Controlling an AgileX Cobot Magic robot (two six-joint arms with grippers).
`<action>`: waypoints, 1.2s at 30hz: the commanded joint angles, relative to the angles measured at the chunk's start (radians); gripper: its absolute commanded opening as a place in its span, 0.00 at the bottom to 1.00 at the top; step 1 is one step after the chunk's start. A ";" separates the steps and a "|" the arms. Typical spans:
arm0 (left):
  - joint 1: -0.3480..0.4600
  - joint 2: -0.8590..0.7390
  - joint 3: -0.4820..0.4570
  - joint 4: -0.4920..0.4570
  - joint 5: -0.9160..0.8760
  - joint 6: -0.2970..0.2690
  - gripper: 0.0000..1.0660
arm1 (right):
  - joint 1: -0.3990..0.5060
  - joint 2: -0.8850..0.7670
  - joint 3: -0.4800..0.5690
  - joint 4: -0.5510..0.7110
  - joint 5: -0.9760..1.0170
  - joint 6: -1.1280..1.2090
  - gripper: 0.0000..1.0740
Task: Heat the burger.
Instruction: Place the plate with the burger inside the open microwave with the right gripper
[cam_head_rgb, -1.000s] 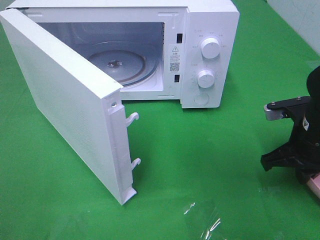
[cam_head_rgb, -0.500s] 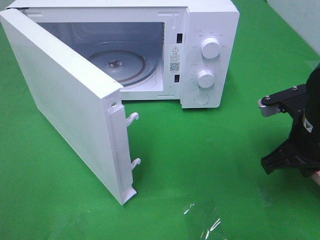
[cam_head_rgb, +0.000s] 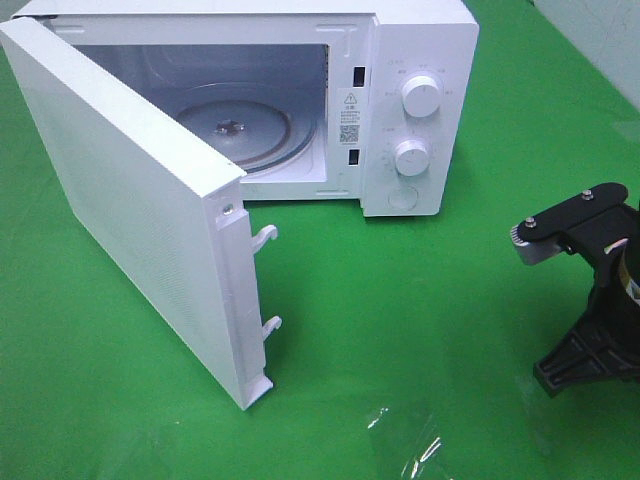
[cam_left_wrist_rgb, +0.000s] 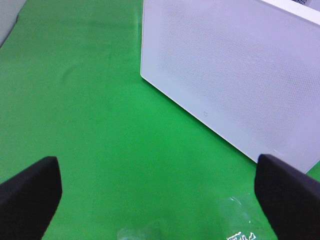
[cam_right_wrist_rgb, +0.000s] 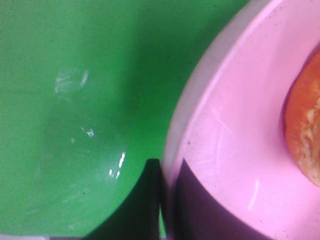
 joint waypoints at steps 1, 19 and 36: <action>0.003 -0.015 -0.001 -0.004 -0.008 -0.005 0.91 | 0.028 -0.026 0.017 -0.051 0.062 0.014 0.00; 0.003 -0.015 -0.001 -0.004 -0.008 -0.005 0.91 | 0.273 -0.053 0.042 -0.057 0.202 0.052 0.00; 0.003 -0.015 -0.001 -0.004 -0.008 -0.005 0.91 | 0.411 -0.053 0.042 -0.084 0.210 0.002 0.00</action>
